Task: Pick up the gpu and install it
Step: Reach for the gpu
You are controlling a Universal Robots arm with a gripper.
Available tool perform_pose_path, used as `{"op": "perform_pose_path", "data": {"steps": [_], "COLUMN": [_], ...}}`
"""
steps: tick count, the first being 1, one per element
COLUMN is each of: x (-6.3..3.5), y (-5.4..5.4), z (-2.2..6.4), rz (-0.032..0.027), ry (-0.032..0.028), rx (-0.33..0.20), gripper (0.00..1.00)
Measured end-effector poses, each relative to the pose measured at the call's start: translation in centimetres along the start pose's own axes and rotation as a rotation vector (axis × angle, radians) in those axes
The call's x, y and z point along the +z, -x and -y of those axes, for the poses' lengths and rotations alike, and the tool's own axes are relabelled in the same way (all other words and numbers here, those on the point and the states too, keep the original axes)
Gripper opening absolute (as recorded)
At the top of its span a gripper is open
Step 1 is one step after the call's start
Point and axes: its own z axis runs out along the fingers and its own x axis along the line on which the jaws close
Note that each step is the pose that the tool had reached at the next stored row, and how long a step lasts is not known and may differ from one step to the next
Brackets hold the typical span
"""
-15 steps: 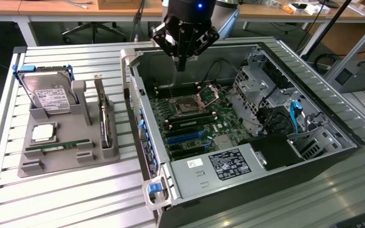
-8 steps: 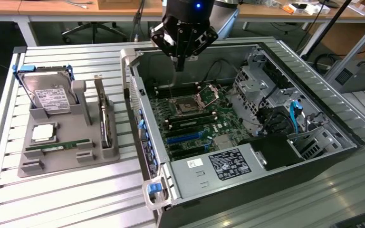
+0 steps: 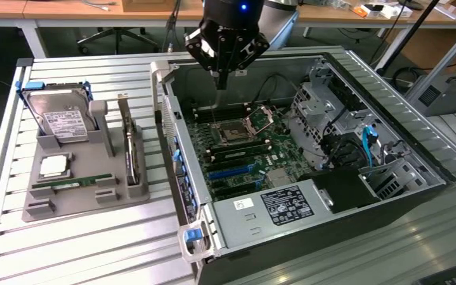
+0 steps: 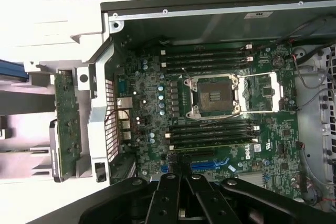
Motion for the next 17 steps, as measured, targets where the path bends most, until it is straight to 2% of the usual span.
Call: {"op": "perform_pose_path", "data": {"steps": [17], "x": [-0.01], "y": [-0.51], "z": [0.04], "rz": [0.0], "ry": [0.0], "rx": [0.0], "gripper": [0.11]}}
